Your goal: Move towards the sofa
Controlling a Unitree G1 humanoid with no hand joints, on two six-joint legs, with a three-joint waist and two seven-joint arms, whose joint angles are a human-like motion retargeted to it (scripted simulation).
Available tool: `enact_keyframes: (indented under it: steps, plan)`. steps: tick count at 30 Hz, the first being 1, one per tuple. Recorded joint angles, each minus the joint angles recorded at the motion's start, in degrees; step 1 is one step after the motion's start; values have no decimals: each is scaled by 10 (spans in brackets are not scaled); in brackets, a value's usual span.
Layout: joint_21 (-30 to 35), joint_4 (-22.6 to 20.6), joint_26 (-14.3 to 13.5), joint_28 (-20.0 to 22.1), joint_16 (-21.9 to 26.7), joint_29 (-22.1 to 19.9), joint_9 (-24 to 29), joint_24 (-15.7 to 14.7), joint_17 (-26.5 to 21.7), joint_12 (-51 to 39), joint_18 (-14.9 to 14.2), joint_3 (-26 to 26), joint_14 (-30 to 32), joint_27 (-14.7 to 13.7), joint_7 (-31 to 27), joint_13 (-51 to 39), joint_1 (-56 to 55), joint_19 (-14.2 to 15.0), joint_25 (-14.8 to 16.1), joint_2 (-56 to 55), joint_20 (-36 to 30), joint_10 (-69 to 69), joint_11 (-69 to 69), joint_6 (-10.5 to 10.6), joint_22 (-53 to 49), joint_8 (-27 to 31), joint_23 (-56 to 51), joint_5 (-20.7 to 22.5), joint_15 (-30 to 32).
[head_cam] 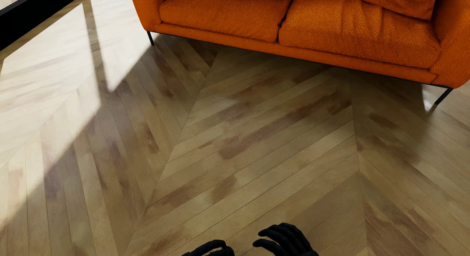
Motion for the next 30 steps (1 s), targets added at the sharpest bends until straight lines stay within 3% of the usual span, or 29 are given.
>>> enact_keyframes:
  steps: [2, 4, 6, 7, 9, 10, 13, 15, 16, 17, 19, 22, 24, 26, 28, 30]
  plan:
    - [9, -31, 1, -3, -6, 0, -1, 2, -7, 10, -8, 5, 37, 4, -10, -5, 8, 1, 8, 32, 14, -140, -22, -6, 0, 10, -2, 4, -3]
    - [11, -55, -7, -13, -19, 0, -3, 11, -13, 16, -38, 8, 46, 4, -32, -4, 18, 3, 13, 67, 38, -201, -36, -13, 7, 23, -2, 7, -8]
    - [7, -78, -17, -19, -27, 0, -5, 28, -13, 22, 25, 10, 109, 4, -62, -3, 27, 6, 22, 102, 63, -172, -37, -23, 4, 39, 4, 4, -2]
    - [-2, -78, -23, -6, -34, 0, -8, 42, -7, 20, 30, 11, 129, 4, -50, 2, 40, 13, 28, 114, 73, -165, -29, -30, 2, 45, 10, -3, 10]
    - [-26, -88, -35, 3, -56, 0, -12, 60, 5, 13, 44, 15, 104, 2, -30, 17, 68, 37, 30, 121, 93, -152, 8, -49, -15, 61, 27, -26, 65]
    - [-30, -93, -38, 3, -59, 0, -14, 63, 2, 13, 52, 18, 87, 0, -19, 23, 83, 59, 25, 114, 96, -147, 43, -58, -15, 71, 33, -39, 112]
    - [-3, -104, -39, 1, -64, 0, -10, 63, -50, 20, 64, 23, 24, -5, 24, 4, 109, 173, -4, 21, 86, -104, 265, -80, 9, 114, 36, -74, 253]
    - [14, -110, -44, 3, -77, 0, -3, 46, -69, 19, 67, 30, -13, -5, 58, -14, 129, 175, -7, -70, 77, -85, 423, -95, 3, 76, 33, -136, 364]
    - [15, -117, -47, 3, -82, 0, 0, 39, -69, 15, 68, 29, -27, -4, 68, -18, 142, 176, -1, -112, 72, -82, 475, -103, -5, 91, 30, -153, 343]
    - [11, -124, -48, 3, -84, 0, 2, 35, -68, 8, 68, 25, -42, -2, 75, -17, 155, 180, 0, -149, 65, -77, 502, -110, -10, 108, 24, -171, 270]
    - [6, -135, -43, 3, -79, 0, 4, 39, -77, 16, 67, 15, -74, 3, 78, -25, 181, 120, -5, -209, 45, -63, 489, -119, -9, 103, 15, -208, 147]
    - [-8, -139, -35, 3, -70, 0, 6, 17, -73, 13, 64, -5, -107, 8, 65, -15, 221, 69, -26, -264, 14, -64, 325, -120, 12, 81, -4, -216, 52]
    - [-17, -138, -32, 3, -72, 0, 5, 12, -64, 9, 61, -13, -117, 6, 54, -9, 249, 59, -28, -281, 8, -83, 166, -115, 11, 53, -9, -208, 80]
    - [-26, -136, -31, 3, -75, 0, 2, 7, -54, 7, 58, -15, -122, 5, 43, -4, 278, 84, -29, -277, 9, -108, -11, -108, 6, 39, -8, -184, 136]
    - [-26, -138, -31, 3, -77, 0, 0, 0, -49, 7, 54, -14, -132, 2, 33, -12, 309, 142, -32, -282, 14, -120, -91, -101, 6, 71, -4, -161, 129]
    - [-27, -133, -29, 3, -75, 0, -3, 0, -45, 19, 45, -14, -134, -5, 20, -14, 344, 110, -33, -277, 26, -127, -67, -93, 6, 108, -16, -138, 201]
